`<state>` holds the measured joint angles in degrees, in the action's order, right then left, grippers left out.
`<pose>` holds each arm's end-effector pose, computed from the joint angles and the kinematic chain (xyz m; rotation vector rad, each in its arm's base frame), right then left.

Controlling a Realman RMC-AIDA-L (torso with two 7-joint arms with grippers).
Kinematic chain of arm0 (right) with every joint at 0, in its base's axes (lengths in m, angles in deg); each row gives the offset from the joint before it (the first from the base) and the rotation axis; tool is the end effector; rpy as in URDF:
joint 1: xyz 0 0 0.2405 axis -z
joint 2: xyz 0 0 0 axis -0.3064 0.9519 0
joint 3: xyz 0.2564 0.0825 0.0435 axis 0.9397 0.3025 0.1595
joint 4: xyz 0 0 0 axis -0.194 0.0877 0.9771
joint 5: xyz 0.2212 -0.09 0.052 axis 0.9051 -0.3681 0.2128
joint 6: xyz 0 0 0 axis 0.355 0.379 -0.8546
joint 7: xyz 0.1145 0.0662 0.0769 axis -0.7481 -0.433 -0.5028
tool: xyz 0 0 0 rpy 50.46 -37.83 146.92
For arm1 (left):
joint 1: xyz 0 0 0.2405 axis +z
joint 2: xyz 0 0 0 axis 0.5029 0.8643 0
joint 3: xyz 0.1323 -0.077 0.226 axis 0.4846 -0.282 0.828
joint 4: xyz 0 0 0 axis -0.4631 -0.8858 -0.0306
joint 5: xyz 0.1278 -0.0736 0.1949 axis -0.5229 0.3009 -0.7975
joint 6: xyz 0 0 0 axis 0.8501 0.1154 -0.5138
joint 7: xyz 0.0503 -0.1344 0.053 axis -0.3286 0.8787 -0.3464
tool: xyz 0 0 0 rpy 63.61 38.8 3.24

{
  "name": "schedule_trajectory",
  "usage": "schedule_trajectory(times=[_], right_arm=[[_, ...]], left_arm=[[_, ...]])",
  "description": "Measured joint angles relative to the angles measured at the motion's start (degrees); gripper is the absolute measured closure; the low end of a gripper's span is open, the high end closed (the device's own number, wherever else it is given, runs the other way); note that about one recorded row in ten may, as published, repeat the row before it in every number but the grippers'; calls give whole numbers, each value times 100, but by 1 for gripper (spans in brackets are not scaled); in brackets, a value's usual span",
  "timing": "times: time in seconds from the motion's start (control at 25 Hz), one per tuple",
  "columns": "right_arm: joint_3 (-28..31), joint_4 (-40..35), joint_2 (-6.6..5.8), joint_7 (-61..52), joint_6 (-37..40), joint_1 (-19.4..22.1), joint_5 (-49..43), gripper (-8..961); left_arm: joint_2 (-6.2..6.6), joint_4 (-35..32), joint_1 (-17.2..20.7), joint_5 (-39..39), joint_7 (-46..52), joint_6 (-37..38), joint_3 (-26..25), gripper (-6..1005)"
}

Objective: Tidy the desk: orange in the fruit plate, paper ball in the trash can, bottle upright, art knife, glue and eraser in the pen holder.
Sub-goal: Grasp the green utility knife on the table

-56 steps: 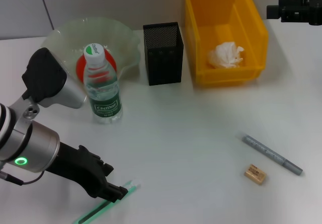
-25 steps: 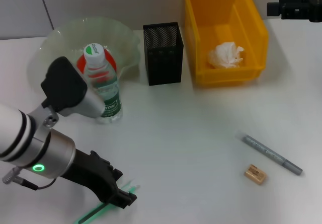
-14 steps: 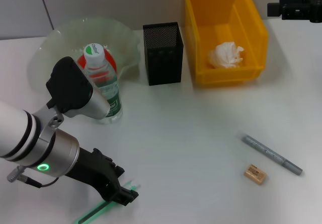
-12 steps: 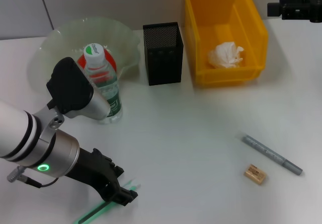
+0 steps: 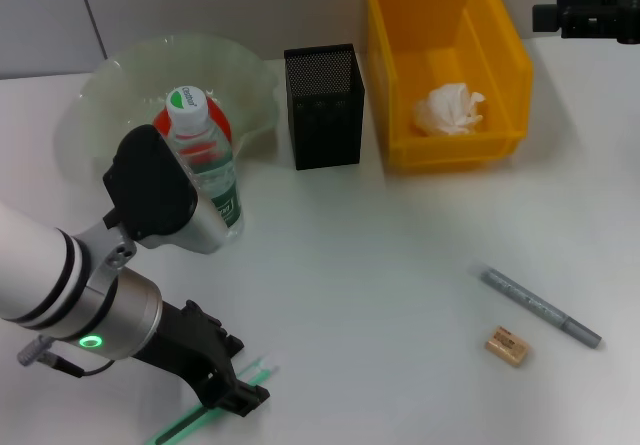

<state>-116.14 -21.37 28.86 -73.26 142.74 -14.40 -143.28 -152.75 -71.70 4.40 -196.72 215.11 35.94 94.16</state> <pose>0.2579 0.4191 0.1562 -2.4437 0.7561 0.6126 -0.2016 0.3378 -0.0921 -2.9360 -0.6356 0.4793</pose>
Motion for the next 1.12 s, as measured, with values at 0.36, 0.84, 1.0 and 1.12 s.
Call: schedule_trajectory(times=[0.36, 0.84, 1.0, 1.12], right_arm=[[0, 0, 0, 0, -9, -1, 2, 303], [0, 1, 0, 1, -38, 18, 36, 303], [0, 1, 0, 2, -36, 22, 38, 303], [0, 0, 0, 2, -33, 24, 38, 303]], left_arm=[[8, -3, -23, -3, -13, -11, 109, 352], [8, -8, -32, -3, -13, 32, 110, 370], [8, -2, -43, -3, -12, 41, 113, 379], [8, 0, -48, -3, -13, 44, 114, 388]])
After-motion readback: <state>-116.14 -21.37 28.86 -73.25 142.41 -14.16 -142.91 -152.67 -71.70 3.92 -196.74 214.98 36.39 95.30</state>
